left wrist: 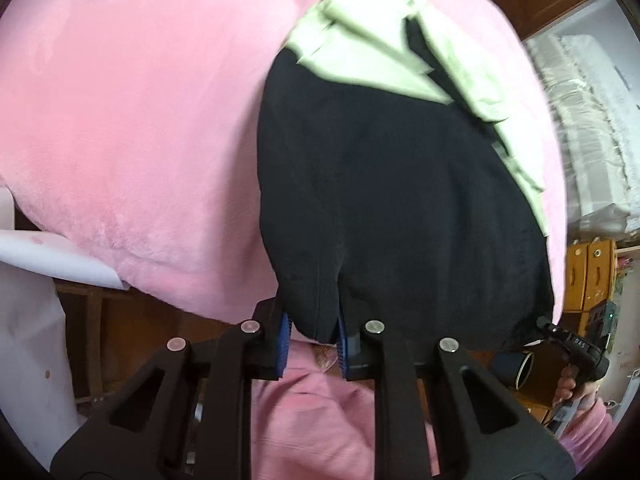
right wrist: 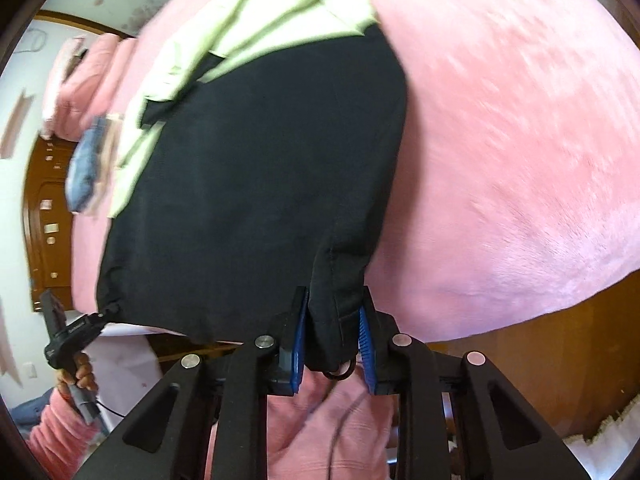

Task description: Fold large clothes

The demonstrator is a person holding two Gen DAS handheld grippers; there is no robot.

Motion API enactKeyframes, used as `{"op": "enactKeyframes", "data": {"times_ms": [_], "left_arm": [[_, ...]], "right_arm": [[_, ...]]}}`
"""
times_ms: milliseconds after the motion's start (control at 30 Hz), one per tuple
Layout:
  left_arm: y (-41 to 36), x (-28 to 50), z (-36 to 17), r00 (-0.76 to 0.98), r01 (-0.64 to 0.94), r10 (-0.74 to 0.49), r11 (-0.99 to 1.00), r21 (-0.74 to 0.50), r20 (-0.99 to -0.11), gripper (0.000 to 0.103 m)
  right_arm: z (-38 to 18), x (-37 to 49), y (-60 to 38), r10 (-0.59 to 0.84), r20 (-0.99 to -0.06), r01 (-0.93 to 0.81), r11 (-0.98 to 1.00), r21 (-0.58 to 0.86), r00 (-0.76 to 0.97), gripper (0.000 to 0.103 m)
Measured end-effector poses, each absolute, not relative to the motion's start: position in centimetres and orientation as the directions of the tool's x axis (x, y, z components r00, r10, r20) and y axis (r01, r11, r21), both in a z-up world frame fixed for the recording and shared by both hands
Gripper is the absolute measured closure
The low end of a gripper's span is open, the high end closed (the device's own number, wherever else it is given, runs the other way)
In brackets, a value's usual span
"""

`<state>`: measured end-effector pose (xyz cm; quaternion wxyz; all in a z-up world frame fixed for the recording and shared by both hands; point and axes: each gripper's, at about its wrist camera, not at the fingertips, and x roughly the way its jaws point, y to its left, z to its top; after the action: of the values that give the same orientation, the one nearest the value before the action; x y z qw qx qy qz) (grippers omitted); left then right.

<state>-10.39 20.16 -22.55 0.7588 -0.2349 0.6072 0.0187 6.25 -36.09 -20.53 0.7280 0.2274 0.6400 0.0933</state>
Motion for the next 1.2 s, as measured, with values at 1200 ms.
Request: {"op": "enactKeyframes", "data": {"times_ms": [1200], "left_arm": [[30.0, 16.9, -3.9, 0.78, -0.381, -0.164, 0.642, -0.665, -0.604, 0.095]], "right_arm": [[1.2, 26.1, -38.7, 0.286, -0.368, 0.194, 0.492, 0.849, 0.885, 0.082]]}}
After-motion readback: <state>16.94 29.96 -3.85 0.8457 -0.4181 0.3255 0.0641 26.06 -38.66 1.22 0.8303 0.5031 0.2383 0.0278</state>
